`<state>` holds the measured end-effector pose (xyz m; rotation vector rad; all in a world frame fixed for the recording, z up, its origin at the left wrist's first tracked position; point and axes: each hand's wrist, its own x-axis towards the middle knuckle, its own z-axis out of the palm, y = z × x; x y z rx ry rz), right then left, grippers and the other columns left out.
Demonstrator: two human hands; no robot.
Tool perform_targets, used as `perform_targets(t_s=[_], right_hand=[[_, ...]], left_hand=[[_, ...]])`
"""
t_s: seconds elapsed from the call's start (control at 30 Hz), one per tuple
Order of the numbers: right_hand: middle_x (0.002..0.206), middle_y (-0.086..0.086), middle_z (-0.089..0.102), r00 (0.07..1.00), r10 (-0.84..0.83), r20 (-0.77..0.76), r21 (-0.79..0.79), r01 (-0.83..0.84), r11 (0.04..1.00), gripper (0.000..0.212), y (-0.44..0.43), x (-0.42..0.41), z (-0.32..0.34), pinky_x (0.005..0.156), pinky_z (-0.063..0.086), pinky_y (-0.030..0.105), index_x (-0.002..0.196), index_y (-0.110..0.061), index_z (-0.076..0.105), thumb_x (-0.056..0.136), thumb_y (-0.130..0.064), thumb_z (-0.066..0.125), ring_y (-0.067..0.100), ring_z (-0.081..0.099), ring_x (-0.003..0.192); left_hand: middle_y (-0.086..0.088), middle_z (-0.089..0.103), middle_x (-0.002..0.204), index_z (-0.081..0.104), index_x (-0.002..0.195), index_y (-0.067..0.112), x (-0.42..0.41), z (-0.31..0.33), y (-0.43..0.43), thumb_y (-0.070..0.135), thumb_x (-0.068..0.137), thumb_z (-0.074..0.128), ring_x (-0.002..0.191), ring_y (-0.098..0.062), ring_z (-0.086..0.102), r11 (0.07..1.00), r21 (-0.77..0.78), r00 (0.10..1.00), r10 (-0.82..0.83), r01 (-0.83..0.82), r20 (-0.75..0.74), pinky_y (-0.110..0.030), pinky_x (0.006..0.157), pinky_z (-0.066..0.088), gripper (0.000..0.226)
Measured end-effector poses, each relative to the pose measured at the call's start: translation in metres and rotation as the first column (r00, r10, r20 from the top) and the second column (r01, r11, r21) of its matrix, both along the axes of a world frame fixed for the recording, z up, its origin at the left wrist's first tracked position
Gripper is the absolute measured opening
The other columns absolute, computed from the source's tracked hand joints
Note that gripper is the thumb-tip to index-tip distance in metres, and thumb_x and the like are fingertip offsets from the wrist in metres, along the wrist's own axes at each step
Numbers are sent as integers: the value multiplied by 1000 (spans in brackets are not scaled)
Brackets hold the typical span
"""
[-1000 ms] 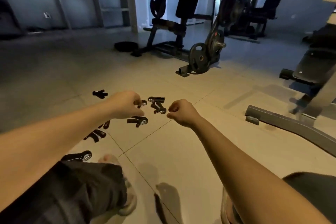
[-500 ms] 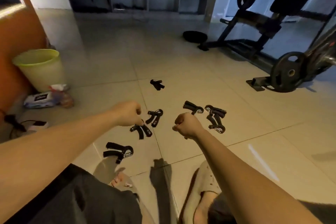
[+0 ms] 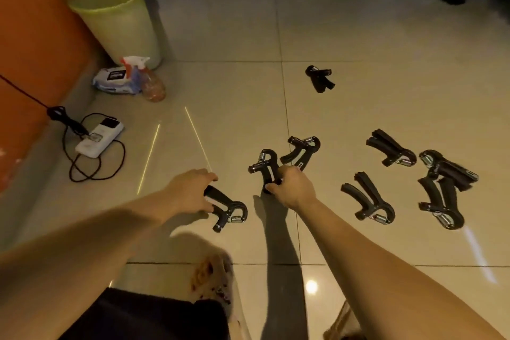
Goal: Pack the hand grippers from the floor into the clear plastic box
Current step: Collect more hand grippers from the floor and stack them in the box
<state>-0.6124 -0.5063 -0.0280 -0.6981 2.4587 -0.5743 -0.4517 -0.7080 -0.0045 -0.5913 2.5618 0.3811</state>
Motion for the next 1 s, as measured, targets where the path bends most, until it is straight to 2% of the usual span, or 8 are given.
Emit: perform_targets(t_s=[0.13,0.23,0.3,0.5,0.63,0.8,0.9,1.0], right_hand=[[126,12,56,997,59,-57,76,-54,996,55,-25,-17,-40,92,54,46,128,-12,57,85,-44,72,33,57,115],[132,14,51,987,97,-127,169,-75,983,65,-36,-23,-62,96,51,47,135,-10,50,87,-49,69,33,51,123],[130,14,51,984,83,-157,200,-51,979,69,-42,-25,-73,93,51,45,135,-8,48,87,-53,69,32,51,122],[128,12,52,962,41,-268,219,19,975,68,-43,-21,-93,85,51,42,130,-7,50,84,-53,70,30,50,121],[127,12,50,982,-23,-187,188,59,980,61,-40,-20,-90,83,50,43,127,-7,49,80,-38,74,33,49,119],[125,12,49,994,-49,-100,118,61,991,53,-18,-15,-80,68,46,36,118,-7,52,78,-31,77,36,62,97],[127,12,46,994,-81,-75,73,87,994,52,0,-14,-63,75,51,40,121,-6,52,79,-27,75,38,62,98],[122,12,46,986,-158,-50,-3,158,987,53,19,-11,-35,85,54,44,123,-7,52,79,-26,75,37,60,99]], left_hand=[[9,54,128,48,141,30,-2,-50,-7,47,73,80,117,-17,51,995,-24,995,-101,101,20,-32,99,43,77],[5,42,152,41,150,26,-2,-76,-7,43,77,80,142,-24,37,984,-27,982,-172,175,75,-40,118,30,84],[5,43,153,43,148,30,-2,-89,-9,42,77,80,143,-23,35,978,-38,979,-205,205,6,-41,120,26,81],[0,54,135,59,135,23,-4,-101,-13,49,76,80,124,-26,47,979,-56,976,-200,196,-84,-42,107,38,68],[5,57,113,60,115,26,-3,-102,-15,61,68,78,106,-20,51,988,-31,985,-152,149,-84,-37,92,44,61],[9,66,98,53,102,27,-10,-92,-7,49,64,83,90,-19,63,989,149,988,40,-18,-149,-38,77,54,54],[9,61,85,53,96,28,-18,-75,5,41,65,81,82,-21,60,981,191,977,76,-38,-197,-35,71,51,44],[10,63,90,58,102,34,-26,-47,18,40,64,76,83,-15,59,980,199,971,68,-21,-229,-35,74,51,43]])
